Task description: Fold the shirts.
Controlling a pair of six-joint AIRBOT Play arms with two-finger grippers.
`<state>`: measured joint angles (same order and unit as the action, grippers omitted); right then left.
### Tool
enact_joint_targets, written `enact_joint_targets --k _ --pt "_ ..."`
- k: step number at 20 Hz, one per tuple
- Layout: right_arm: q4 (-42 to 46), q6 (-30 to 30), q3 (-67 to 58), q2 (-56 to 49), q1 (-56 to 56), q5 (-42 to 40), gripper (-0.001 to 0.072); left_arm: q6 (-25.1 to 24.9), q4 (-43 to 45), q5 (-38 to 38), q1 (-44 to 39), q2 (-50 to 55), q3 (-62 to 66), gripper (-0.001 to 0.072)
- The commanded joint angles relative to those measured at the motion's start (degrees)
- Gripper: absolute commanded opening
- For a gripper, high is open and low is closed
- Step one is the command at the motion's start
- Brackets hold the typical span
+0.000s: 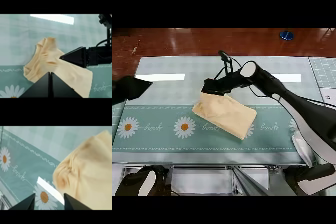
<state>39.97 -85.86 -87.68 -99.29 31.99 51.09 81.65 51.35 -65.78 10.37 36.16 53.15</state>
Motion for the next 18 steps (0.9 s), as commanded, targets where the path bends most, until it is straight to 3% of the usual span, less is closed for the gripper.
enact_joint_targets --k 1,4,6,8,11,13,14,15,17,18 --pt "-0.33 -0.35 -2.43 -1.46 -2.56 6.54 0.0418 0.00 -0.31 0.35 -0.39 -0.20 -3.61 0.0029" --pt "8.02 -0.72 -2.40 8.61 -11.32 20.70 0.0417 -0.02 -0.31 0.37 -0.39 0.20 -3.65 0.0028" --pt "22.14 -3.58 -0.59 19.08 -15.69 27.06 0.0417 -0.02 -0.31 0.35 -0.39 0.20 -3.65 0.0029" --pt "37.62 -9.29 8.28 32.20 -18.03 26.29 0.0417 -0.02 -0.31 0.63 -0.39 0.20 -3.67 0.0028" --pt "50.42 -27.50 35.32 52.81 -19.34 13.68 0.0417 -1.51 -0.31 0.74 -0.39 0.20 -4.02 0.0028" --pt "48.28 -40.65 53.86 62.25 -19.30 3.93 0.0416 -1.51 -0.31 0.74 -0.39 0.20 -4.96 0.0028" --pt "42.49 -43.82 61.24 64.63 -19.32 -1.60 0.0415 -1.51 -0.31 0.74 -0.39 0.20 -5.60 0.0028" --pt "33.22 -43.30 67.73 65.33 -19.23 -8.04 0.0410 -1.51 -0.31 0.74 -0.39 0.20 -6.38 0.0028" --pt "14.84 -33.92 75.19 62.90 -18.27 -16.94 0.0410 -1.49 -0.31 0.76 -0.39 0.20 -7.65 0.0028" --pt "9.88 -29.18 75.84 60.50 -17.75 -18.01 0.0410 -1.49 -0.33 0.74 -0.39 0.20 -8.11 0.0028"
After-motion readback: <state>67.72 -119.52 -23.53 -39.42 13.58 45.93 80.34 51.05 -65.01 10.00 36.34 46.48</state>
